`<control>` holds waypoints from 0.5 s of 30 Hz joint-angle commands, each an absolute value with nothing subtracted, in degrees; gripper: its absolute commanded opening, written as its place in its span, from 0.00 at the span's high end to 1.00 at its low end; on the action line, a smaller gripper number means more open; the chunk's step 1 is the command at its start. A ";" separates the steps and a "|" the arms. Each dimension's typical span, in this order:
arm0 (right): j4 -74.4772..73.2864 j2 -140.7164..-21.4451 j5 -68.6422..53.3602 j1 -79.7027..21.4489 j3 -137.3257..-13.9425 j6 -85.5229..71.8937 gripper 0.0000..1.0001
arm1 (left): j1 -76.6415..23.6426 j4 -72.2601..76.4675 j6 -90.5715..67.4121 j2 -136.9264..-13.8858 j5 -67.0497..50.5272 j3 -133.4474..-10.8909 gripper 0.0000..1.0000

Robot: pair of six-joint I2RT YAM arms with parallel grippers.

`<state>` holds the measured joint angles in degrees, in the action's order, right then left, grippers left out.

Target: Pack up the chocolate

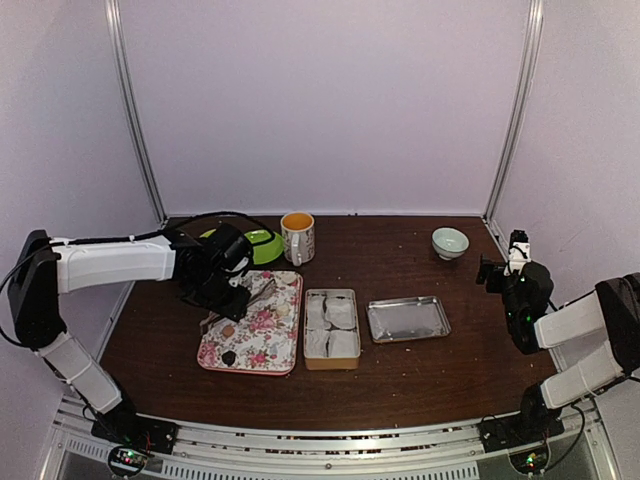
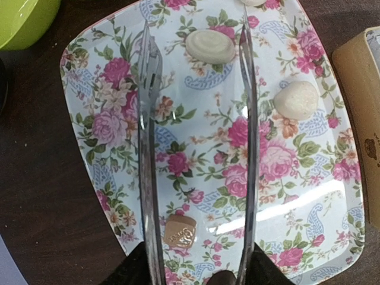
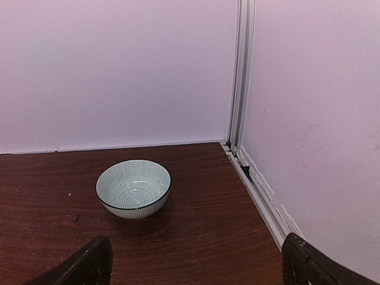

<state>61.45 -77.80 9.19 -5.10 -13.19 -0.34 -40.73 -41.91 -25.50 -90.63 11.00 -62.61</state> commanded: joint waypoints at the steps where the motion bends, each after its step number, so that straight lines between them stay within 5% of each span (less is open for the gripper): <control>1: 62.67 -77.87 10.02 -4.83 -14.20 -0.70 0.00 | -41.00 -41.16 -26.19 -92.52 12.13 -64.93 0.48; 15: 62.67 -77.87 10.02 -4.83 -14.15 -0.70 0.00 | -41.78 -41.66 -25.79 -93.97 11.72 -66.57 0.50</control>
